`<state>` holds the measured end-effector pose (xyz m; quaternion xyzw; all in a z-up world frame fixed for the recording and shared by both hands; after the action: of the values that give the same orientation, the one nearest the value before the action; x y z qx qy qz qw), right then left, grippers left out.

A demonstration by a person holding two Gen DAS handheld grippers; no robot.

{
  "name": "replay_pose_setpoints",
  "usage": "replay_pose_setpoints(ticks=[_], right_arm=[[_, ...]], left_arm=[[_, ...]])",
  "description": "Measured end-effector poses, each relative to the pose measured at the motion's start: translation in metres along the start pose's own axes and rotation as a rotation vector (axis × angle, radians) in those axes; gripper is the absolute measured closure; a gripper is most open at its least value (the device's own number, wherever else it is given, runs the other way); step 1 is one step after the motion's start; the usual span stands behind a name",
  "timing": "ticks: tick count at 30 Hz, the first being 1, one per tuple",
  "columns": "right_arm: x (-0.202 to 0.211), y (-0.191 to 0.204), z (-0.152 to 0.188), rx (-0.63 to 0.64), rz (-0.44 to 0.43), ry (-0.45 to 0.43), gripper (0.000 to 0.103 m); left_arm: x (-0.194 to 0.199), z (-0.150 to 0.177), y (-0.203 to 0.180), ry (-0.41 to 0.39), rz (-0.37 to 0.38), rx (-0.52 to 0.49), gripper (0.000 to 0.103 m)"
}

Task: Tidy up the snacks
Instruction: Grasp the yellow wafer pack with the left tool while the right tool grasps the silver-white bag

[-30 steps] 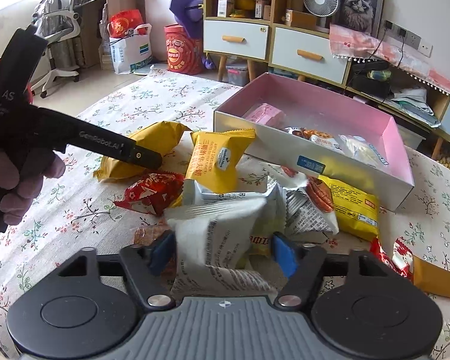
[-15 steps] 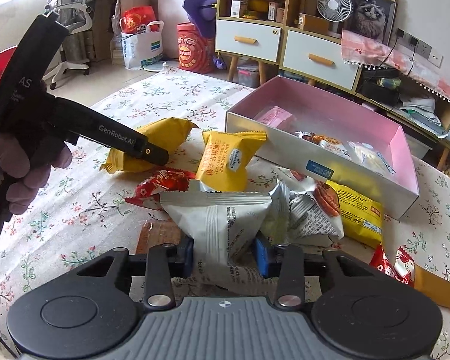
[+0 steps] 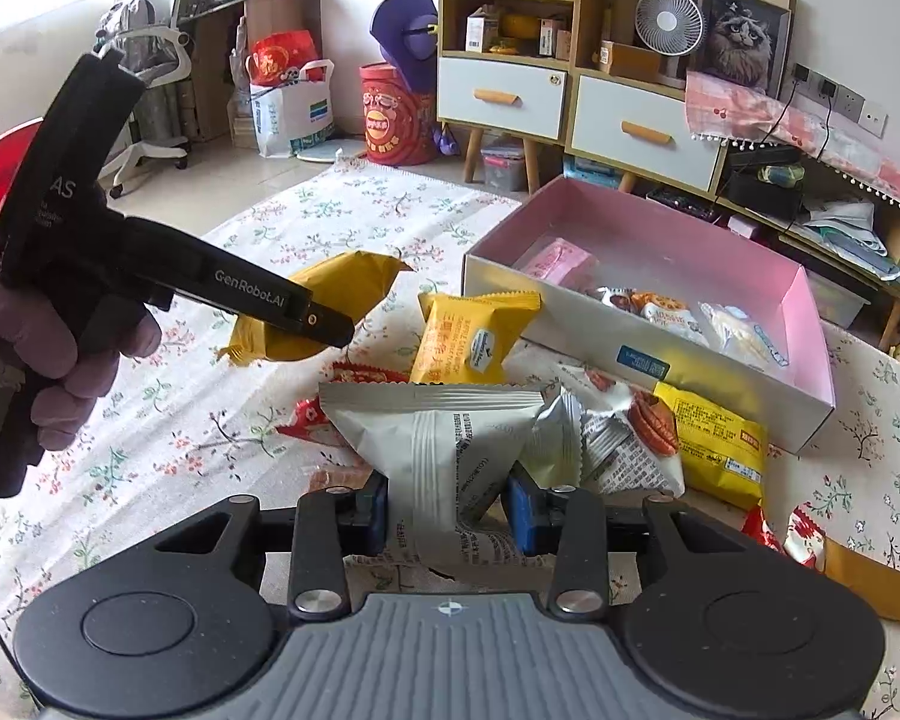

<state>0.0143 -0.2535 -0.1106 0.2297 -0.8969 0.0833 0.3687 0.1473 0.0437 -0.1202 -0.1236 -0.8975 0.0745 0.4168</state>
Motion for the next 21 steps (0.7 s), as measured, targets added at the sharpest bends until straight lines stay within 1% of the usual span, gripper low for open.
replay_pose_setpoints(ticks=[11,21], right_arm=[[0.012,-0.009,-0.016,-0.037,0.004,-0.046,0.077],[0.022,-0.041,-0.040,-0.128,0.053,-0.110,0.077]], left_arm=[[0.009,-0.011,-0.002,-0.022,0.007,0.018,0.065],[0.022,-0.026,-0.022,-0.048,0.037,0.010,0.065]])
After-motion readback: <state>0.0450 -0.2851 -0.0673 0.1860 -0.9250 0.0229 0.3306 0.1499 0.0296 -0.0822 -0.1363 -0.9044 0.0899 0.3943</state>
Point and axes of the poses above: each gripper's, at about its wrist camera, not at the fingertips, and x roughly against the way its jaws point, y to its left, z to its underside, the point moved 10 cm from there along -x, roughly the way its jaws point, and after that the axes turned 2 degrees about -z, right-handed, at the moved point
